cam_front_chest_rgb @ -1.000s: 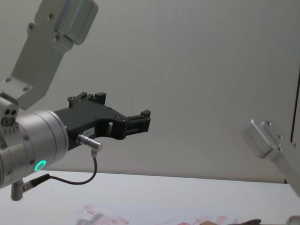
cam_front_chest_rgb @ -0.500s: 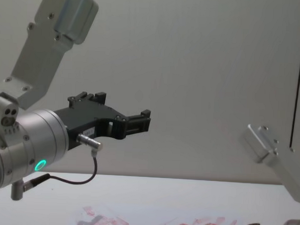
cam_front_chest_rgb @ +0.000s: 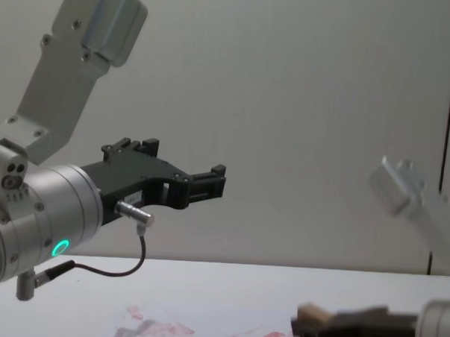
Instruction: Use the one hand to pick up the stamp and affix it onto the A4 paper.
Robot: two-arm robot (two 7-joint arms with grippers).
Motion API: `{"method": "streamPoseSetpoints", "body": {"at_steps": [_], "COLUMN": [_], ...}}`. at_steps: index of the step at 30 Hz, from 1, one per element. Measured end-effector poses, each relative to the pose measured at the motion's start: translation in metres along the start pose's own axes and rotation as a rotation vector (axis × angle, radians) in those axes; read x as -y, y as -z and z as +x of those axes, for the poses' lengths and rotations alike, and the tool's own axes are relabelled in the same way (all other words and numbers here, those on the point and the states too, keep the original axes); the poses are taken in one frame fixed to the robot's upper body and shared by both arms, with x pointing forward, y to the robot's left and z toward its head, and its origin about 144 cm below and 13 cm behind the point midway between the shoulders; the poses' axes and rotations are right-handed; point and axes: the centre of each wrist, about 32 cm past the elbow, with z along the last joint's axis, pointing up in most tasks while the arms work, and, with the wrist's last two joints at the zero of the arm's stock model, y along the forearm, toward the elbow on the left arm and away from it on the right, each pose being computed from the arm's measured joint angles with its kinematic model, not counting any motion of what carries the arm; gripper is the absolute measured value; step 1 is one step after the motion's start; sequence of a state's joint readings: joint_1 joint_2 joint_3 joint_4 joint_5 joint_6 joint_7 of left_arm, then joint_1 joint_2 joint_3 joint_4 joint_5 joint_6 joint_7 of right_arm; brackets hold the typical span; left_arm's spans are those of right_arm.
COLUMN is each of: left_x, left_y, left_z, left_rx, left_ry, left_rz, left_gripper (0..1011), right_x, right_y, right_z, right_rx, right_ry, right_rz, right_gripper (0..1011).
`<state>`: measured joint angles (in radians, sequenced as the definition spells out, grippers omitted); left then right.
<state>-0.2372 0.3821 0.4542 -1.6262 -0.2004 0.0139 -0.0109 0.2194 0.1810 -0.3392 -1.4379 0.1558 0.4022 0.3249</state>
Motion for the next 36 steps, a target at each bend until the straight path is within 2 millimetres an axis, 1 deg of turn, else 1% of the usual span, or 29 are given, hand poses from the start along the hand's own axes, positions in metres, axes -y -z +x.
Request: {"method": "streamPoseSetpoints", "body": {"at_steps": [4,5,8,11,15,20,27,36], "left_x": [0.0,0.0,0.0,0.0,0.0,0.0,0.0,0.0], "left_y": [0.0,0.0,0.0,0.0,0.0,0.0,0.0,0.0], "left_z": [0.0,0.0,0.0,0.0,0.0,0.0,0.0,0.0], "left_rx": [0.0,0.0,0.0,0.0,0.0,0.0,0.0,0.0], "left_ry": [0.0,0.0,0.0,0.0,0.0,0.0,0.0,0.0], "left_rz": [0.0,0.0,0.0,0.0,0.0,0.0,0.0,0.0], "left_gripper": [1002,1003,1002,1002,1002,1002,1002,1003], "right_x": [0.004,0.006,0.012,0.019,0.027,0.044,0.065,0.076], "right_y": [-0.013,-0.019,-0.027,-0.033,-0.035,-0.03,-0.017,-0.008], "right_z": [0.002,0.004,0.008,0.015,0.02,0.031,0.043,0.051], "right_rx": [-0.013,-0.019,-0.03,-0.037,-0.044,-0.048,-0.047,-0.039], "right_ry": [0.013,0.022,0.045,0.073,0.101,0.154,0.222,0.273], "right_rz": [0.058,0.083,0.121,0.148,0.162,0.151,0.105,0.07], "right_gripper": [220,220,220,220,220,220,220,220]}}
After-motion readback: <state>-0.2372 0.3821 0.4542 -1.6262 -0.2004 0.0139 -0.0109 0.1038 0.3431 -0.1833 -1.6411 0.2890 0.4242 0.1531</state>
